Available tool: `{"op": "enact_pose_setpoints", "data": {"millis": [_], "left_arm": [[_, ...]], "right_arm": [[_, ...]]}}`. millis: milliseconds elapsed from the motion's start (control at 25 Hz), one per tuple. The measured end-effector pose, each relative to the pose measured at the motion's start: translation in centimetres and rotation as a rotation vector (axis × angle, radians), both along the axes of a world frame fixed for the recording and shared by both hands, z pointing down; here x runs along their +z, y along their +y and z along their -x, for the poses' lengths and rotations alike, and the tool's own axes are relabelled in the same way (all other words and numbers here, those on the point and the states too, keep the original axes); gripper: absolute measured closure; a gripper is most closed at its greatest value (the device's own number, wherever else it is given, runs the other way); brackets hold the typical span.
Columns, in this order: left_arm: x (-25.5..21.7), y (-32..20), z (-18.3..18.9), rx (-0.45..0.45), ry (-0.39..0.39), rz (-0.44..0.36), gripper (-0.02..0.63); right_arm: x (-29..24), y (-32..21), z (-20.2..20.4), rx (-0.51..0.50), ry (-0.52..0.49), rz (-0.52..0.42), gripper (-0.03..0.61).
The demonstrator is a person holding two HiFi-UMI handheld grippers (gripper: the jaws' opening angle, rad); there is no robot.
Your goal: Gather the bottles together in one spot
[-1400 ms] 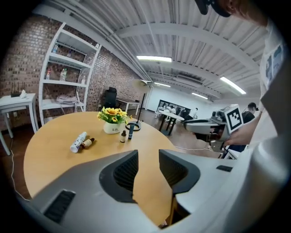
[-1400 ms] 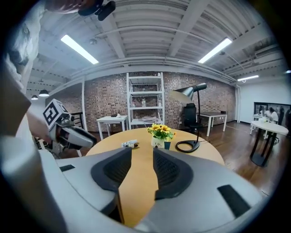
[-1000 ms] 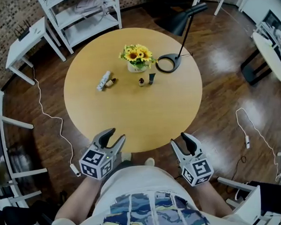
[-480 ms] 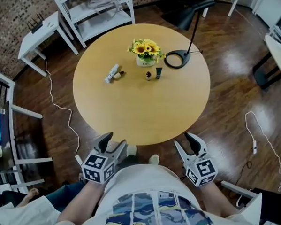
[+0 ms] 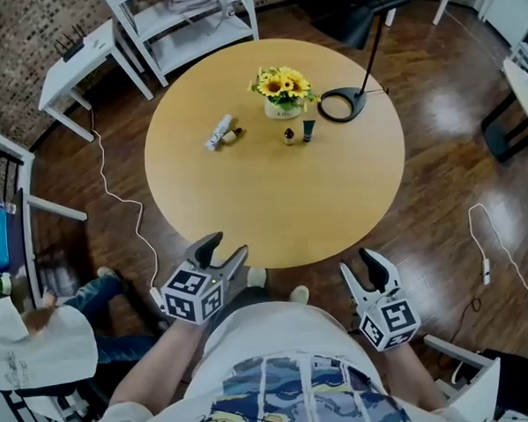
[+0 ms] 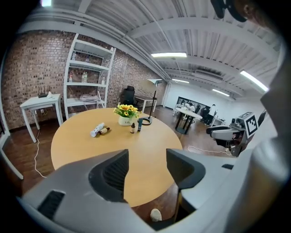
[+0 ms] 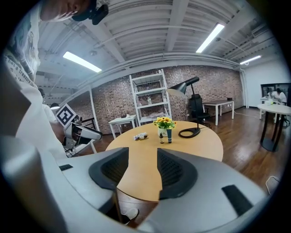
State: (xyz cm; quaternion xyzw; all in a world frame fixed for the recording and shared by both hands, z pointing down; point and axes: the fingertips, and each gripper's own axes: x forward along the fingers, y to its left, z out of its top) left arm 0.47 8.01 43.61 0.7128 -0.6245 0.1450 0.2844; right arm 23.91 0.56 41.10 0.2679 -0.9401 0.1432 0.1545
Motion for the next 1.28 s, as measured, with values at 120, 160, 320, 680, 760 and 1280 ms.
{"op": "enact_pose_setpoints", "data": {"millis": [120,160,320,680,760,1280], "left_arm": [[1.6,-2.2,1.9,0.041,-0.029,0.014,0.365],[2.2,-3.2,2.8,0.063,-0.051,0.022,0.365],[4.5,-8.5,8.1,0.138,-0.185,0.039,0.379],[12.0,-23.3,19.8,0.225,-0.313,0.158,0.38],[13.8,-25.3,20.7,0.26,-0.33,0.18,0.38],[19.6,-30.6,22.8,0.384,-0.354,0.242,0.391]], "right_arm": [[0.2,-0.2,0.3,0.029,0.012,0.011,0.365],[0.2,-0.3,0.6,0.04,0.015,0.018,0.365],[0.1,-0.8,1.9,0.078,0.038,0.028,0.365],[-0.2,-1.3,5.6,0.205,0.101,0.087,0.364],[-0.3,-1.5,6.1,0.237,0.109,0.097,0.364],[-0.3,-1.3,6.5,0.384,0.145,0.13,0.364]]}}
